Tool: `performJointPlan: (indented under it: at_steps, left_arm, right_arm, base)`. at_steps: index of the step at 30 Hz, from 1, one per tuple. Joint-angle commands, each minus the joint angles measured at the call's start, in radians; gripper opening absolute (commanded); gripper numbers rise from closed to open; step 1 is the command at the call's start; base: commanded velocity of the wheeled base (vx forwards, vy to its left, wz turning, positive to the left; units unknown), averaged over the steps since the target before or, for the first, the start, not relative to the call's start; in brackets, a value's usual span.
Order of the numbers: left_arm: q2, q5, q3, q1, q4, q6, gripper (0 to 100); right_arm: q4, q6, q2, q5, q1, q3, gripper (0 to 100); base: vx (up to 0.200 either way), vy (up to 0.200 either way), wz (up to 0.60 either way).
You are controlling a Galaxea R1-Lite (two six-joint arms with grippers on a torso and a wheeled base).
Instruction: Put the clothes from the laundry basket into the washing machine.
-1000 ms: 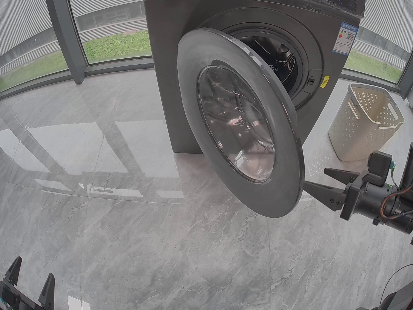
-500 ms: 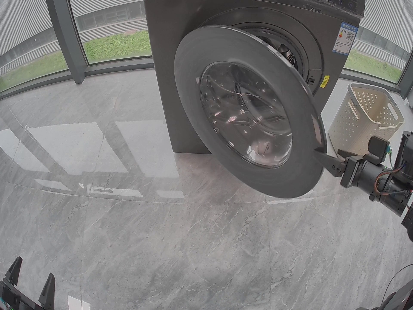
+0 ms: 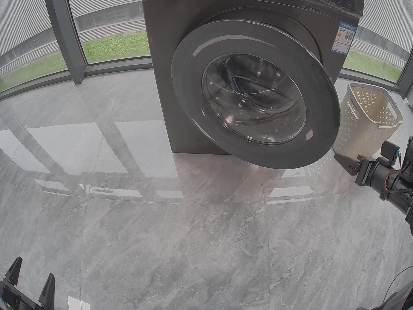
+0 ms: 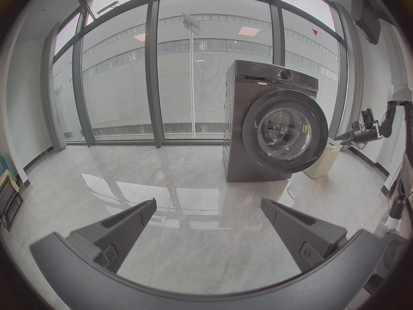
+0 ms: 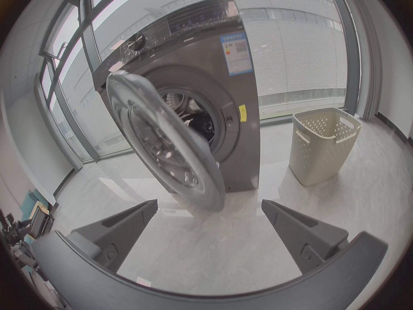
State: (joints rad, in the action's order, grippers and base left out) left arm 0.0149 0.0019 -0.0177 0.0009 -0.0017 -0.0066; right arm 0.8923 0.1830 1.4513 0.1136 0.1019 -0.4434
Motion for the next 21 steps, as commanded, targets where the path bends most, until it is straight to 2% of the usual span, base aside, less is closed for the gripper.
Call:
performJointPlan:
  at_steps: [1,4,10,14,15,16,21]
  left_arm:
    - [-0.013,0.001,0.016,0.001,-0.001,-0.003,100]
    - [-0.013,0.001,0.016,0.001,-0.001,-0.001,100]
    - [-0.013,0.001,0.016,0.001,-0.001,-0.001,100]
    - [-0.013,0.001,0.016,0.001,-0.001,-0.001,100]
    - [-0.013,0.001,0.016,0.001,-0.001,0.000,100]
    - [-0.013,0.001,0.016,0.001,-0.001,0.002,100]
    - [-0.013,0.001,0.016,0.001,-0.001,0.004,100]
  right_arm:
    - [0.000,-0.004,-0.019,-0.003,0.070,0.078,100]
    - [0.002,-0.004,-0.019,-0.002,0.102,0.101,100]
    - [0.002,0.018,-0.019,-0.002,0.223,0.111,100]
    - [0.004,0.021,-0.012,-0.002,0.260,0.101,100]
    - [0.007,0.023,-0.014,0.000,0.300,0.095,100]
    - [0.010,0.024,-0.014,0.000,0.306,0.095,100]
    - [0.071,0.081,-0.011,0.001,0.432,0.089,100]
  base:
    - [0.000,-0.200,0.00]
    - [0.000,-0.200,0.00]
    - [0.000,-0.200,0.00]
    - [0.000,-0.200,0.00]
    - [0.000,-0.200,0.00]
    - [0.000,0.000,0.00]
    - [0.000,0.000,0.00]
